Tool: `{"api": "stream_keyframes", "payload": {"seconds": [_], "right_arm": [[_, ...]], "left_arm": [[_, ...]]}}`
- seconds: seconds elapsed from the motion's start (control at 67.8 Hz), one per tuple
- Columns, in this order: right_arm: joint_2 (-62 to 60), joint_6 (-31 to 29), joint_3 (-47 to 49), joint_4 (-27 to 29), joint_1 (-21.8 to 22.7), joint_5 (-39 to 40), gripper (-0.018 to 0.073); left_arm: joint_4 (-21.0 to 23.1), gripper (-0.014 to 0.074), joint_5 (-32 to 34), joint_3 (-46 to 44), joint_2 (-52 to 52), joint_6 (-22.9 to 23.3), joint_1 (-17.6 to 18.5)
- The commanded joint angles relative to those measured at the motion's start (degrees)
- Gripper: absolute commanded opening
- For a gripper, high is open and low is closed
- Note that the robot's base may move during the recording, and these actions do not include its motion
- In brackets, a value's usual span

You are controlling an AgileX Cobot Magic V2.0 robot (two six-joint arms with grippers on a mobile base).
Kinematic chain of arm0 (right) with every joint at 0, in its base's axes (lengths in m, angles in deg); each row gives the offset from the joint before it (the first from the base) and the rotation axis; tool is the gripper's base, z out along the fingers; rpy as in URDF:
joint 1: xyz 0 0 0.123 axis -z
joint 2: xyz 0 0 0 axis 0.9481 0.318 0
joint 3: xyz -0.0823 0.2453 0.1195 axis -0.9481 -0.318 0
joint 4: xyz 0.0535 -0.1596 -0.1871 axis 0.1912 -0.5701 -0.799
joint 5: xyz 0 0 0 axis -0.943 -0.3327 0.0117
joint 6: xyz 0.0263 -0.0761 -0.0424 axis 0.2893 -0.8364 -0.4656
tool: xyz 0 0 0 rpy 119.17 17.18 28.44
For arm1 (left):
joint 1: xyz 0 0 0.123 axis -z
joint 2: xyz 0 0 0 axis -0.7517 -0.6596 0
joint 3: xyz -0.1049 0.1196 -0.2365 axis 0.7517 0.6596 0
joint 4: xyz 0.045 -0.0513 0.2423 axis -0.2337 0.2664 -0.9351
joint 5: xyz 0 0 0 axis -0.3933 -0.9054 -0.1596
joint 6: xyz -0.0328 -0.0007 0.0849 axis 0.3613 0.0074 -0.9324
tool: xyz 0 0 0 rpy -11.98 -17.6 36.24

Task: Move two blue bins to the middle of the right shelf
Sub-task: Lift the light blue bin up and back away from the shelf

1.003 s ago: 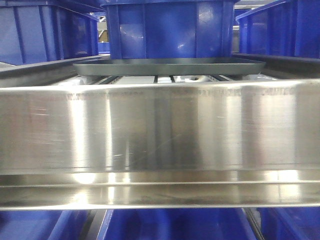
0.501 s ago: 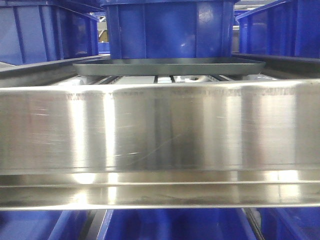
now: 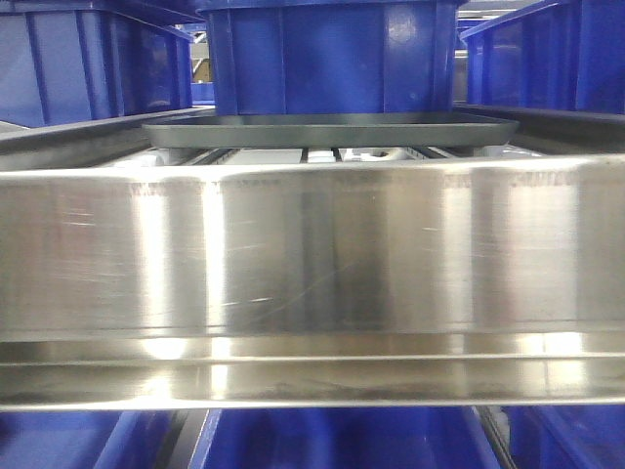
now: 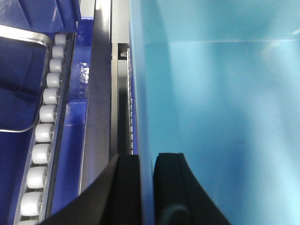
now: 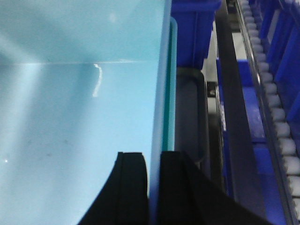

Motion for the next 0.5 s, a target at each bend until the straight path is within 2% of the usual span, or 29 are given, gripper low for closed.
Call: {"api": "stream_keyframes", "payload": {"seconds": [0.0,0.487], "right_arm": [[-0.5,-0.93,0.63,0.34,-0.24,6.6,-0.0162],[-0.5,-0.93,0.63,0.34,-0.24,10.81,-0.0162]], "left_arm": [[3.09,-0.0111,5.8,-1.19,1.42,0.0,0.34],[2.99,-0.0111,5.79,-1.19,1.27,0.0,0.34]]}}
